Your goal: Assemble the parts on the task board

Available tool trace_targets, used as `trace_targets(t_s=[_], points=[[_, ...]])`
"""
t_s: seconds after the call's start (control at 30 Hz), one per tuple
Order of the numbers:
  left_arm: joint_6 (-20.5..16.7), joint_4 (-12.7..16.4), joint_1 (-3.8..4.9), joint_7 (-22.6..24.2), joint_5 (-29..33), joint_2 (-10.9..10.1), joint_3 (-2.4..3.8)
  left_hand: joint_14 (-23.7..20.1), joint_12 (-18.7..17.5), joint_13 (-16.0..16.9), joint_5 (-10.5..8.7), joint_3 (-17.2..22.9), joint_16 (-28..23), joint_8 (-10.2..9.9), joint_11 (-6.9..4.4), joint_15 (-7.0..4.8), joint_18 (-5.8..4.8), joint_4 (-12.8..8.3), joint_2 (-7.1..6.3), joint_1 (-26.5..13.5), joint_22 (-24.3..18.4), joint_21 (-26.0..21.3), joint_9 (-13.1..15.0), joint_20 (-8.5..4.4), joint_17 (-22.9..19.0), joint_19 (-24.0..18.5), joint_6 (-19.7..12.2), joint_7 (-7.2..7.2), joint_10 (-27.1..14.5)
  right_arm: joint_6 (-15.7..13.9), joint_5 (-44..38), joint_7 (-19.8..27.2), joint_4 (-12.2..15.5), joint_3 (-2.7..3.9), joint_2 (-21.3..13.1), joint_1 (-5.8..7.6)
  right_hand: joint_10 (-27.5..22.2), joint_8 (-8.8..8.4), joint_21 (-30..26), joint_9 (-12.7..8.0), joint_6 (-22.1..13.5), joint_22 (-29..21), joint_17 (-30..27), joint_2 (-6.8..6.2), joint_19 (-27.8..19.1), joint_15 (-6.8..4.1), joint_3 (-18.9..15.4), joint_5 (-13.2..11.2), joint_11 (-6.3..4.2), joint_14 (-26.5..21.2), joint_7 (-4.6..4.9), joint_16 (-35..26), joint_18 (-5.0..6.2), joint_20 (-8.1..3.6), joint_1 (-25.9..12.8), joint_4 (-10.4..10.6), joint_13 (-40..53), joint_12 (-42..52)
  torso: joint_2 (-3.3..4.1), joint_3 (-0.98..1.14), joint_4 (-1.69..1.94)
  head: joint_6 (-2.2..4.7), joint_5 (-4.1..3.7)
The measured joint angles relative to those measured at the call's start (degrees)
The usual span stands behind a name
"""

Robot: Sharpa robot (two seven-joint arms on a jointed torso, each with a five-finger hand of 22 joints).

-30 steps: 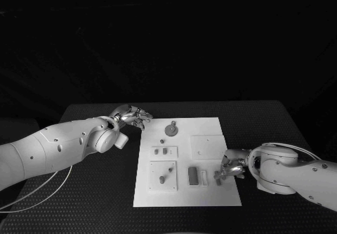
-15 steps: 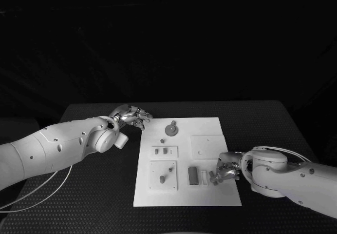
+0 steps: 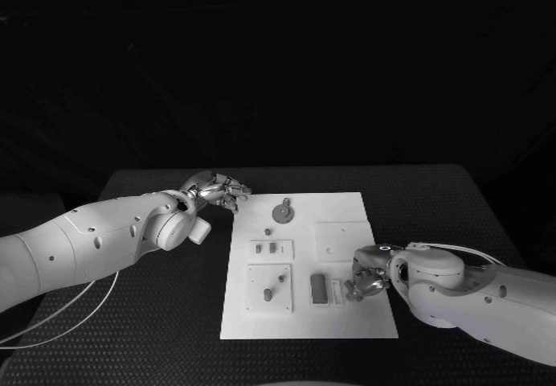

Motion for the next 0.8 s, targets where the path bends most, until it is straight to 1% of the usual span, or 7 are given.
trace_targets(t_s=[0.07, 0.1, 0.33, 0.4, 0.47, 0.6, 0.8], points=[[0.02, 0.0, 0.0, -0.01, 0.0, 0.0, 0.0, 0.0, 0.0, 0.0, 0.0, 0.0, 0.0, 0.0, 0.0, 0.0, 0.0, 0.0, 0.0, 0.0, 0.0, 0.0, 0.0, 0.0, 0.05, 0.0, 0.0, 0.0, 0.0, -0.4, -0.59, 0.03, 0.0, -0.02, 0.08, -0.04, -0.25, 0.0, 0.0, 0.05, 0.0, 0.0, -0.29, 0.18, -0.08, 0.21, -0.28, -0.03, 0.25, -0.21, 0.0, -0.05, 0.0, 0.08, -0.18, -0.41, -0.11, -0.28, 0.0, 0.02, -0.01, -0.01, -0.01], [0.04, 0.0, 0.0, -0.01, 0.0, 0.0, 0.0, 0.0, 0.0, 0.0, 0.0, 0.0, 0.0, 0.0, 0.0, 0.0, 0.0, 0.0, 0.0, 0.0, 0.0, 0.0, 0.0, 0.0, 0.05, 0.0, 0.0, 0.0, 0.0, -0.58, -0.81, 0.07, 0.0, -0.04, 0.1, -0.07, -0.4, 0.0, 0.0, 1.28, -0.01, 0.0, -0.42, 0.24, -0.08, 0.28, -0.3, -0.03, 0.4, -0.28, 0.0, -0.21, -0.01, 0.08, -0.24, -0.42, -0.13, -0.28, 0.0, 0.03, 0.0, -0.02, -0.02], [0.1, -0.01, 0.0, -0.04, 0.0, 0.0, 0.0, 0.0, 0.0, -0.01, 0.0, -0.15, 0.0, 0.0, 0.0, 0.0, 0.0, 0.15, 0.0, 0.0, -0.01, 0.0, 0.0, 0.0, 0.05, 0.0, 0.0, 0.0, 0.0, -1.34, -1.65, 0.22, 0.06, -0.1, 0.23, -0.14, -1.04, 0.0, 0.0, 1.33, -0.77, 0.0, -1.23, 0.64, -0.29, 0.68, 0.11, -0.2, 1.03, -0.97, -0.71, -0.44, -0.04, 0.28, -0.64, -0.84, -0.19, -0.5, 0.01, 0.03, -0.01, -0.02, -0.02], [0.11, -0.01, 0.0, -0.04, 0.0, 0.0, 0.0, 0.0, 0.0, -0.01, 0.0, -0.15, 0.0, 0.0, -0.01, 0.0, 0.0, 0.15, 0.0, 0.0, 0.03, 0.0, 0.0, 0.01, 0.05, 0.0, 0.0, 0.0, 0.0, -1.45, -1.14, 0.36, 0.06, -0.1, 0.17, -0.15, -1.24, 0.0, 0.0, 2.17, -0.93, 0.0, -1.42, 1.93, -0.29, 0.81, 0.4, -0.26, 1.23, -1.25, -0.75, -0.44, -0.05, 0.28, -0.51, -1.7, -0.19, -0.5, 0.01, 0.03, -0.01, -0.02, -0.03], [0.12, -0.01, 0.0, -0.05, 0.0, 0.0, 0.0, 0.0, 0.0, -0.01, 0.0, -0.15, 0.0, 0.0, -0.01, 0.0, 0.0, 0.15, 0.0, 0.0, 0.04, 0.0, -0.01, 0.01, 0.04, -0.01, 0.0, 0.0, 0.01, -1.61, -0.03, 0.6, 0.07, -0.06, 0.16, -0.13, -1.45, -0.01, 0.0, 2.17, -1.35, 0.0, -1.83, 4.24, -0.95, 0.97, 0.99, -0.49, 1.42, -1.63, -0.52, -0.67, -0.44, 0.39, 0.8, -2.63, -0.27, -0.71, 0.01, 0.03, -0.01, -0.02, -0.05], [0.14, 0.0, 0.0, -0.06, 0.0, 0.0, 0.0, 0.0, 0.0, -0.01, 0.0, -0.15, 0.0, 0.0, -0.01, 0.0, 0.0, 0.15, 0.0, 0.0, 0.04, 0.0, -0.01, 0.01, 0.04, -0.01, 0.0, 0.0, 0.01, -2.28, 4.05, 0.77, -0.2, 0.02, -0.1, -0.04, -1.46, -0.02, -0.25, 2.17, -2.25, 0.0, -2.05, 4.38, -1.22, 1.09, 4.06, -0.17, 1.43, -2.11, 0.38, -0.67, -0.31, 0.6, 0.93, -2.52, -0.34, -0.71, 0.01, 0.02, -0.01, -0.08, -0.09], [0.18, 0.0, 0.0, -0.08, 0.0, -0.01, 0.0, 0.0, 0.0, -0.01, 0.0, 0.0, 0.0, 0.0, -0.01, 0.0, 0.0, 0.31, 0.0, 0.0, 0.04, 0.0, -0.01, 0.01, 0.09, -0.01, 0.0, 0.0, 0.01, -4.3, 10.4, 0.51, -0.46, 0.01, -0.7, 0.0, -1.55, -1.41, -0.25, 2.17, -2.46, 0.0, -1.26, 4.77, -1.32, 1.19, 4.87, -0.13, 1.52, -2.21, 0.59, -0.67, -0.02, 0.7, 0.55, -2.69, -0.34, -0.71, 0.01, 0.0, 0.0, -0.24, -0.09]])
